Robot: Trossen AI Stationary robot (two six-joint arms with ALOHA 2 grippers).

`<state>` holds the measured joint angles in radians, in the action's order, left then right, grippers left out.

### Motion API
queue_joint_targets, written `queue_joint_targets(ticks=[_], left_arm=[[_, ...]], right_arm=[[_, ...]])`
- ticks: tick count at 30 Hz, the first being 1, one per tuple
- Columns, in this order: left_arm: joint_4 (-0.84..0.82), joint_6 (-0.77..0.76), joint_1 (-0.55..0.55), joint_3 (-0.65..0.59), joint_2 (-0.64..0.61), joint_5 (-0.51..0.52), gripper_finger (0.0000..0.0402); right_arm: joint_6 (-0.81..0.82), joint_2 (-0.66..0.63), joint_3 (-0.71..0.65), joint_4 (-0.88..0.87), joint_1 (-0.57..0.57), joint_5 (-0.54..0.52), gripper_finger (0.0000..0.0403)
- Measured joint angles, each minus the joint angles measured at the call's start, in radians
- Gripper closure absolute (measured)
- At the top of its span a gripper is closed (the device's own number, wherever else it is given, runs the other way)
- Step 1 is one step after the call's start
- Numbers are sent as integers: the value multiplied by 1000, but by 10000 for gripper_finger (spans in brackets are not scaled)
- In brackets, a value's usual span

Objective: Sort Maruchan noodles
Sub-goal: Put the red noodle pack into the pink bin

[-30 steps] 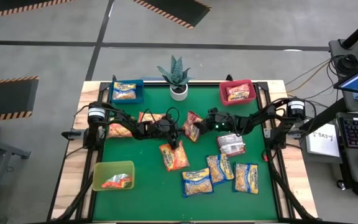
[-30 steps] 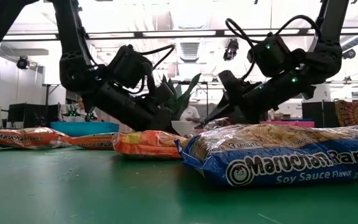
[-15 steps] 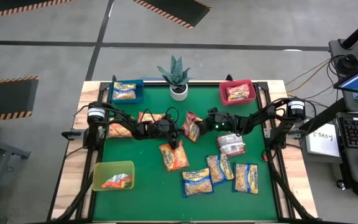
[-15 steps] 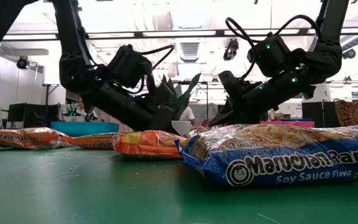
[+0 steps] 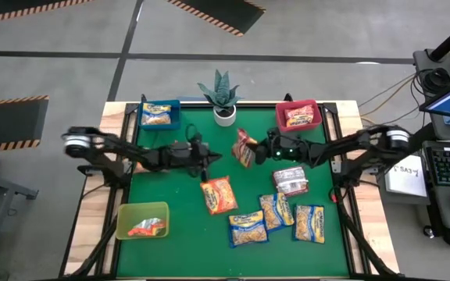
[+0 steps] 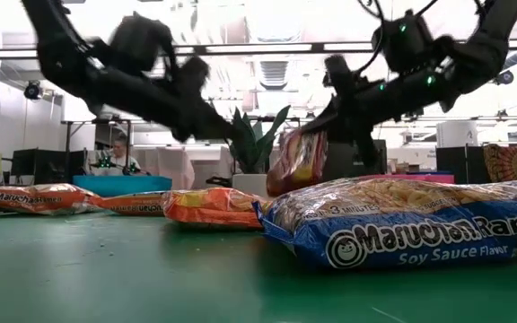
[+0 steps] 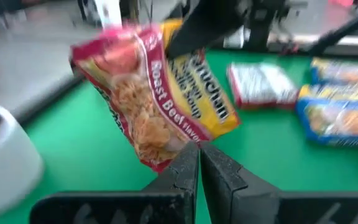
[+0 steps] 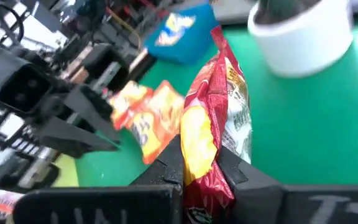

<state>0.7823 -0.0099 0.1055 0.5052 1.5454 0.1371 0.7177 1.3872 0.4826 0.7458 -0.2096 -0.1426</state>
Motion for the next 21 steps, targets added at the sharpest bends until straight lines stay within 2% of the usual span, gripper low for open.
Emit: queue_joint_targets(ticks=[3, 7, 15, 17, 21], left_arm=[[2, 53, 0, -40, -130, 0, 401], [2, 70, 0, -87, -261, 1, 401], [4, 86, 0, -137, -413, 10, 401], [3, 107, 0, -129, -435, 11, 401], [4, 156, 0, -95, -459, 11, 401]], right_arm=[[-58, -85, 21, -84, -3, -69, 381], [-156, -195, 93, -294, -14, -200, 381], [-255, -315, 282, -834, -79, -663, 381], [-262, -320, 290, -874, -109, -715, 381], [-281, -309, 275, -876, -184, -718, 381]])
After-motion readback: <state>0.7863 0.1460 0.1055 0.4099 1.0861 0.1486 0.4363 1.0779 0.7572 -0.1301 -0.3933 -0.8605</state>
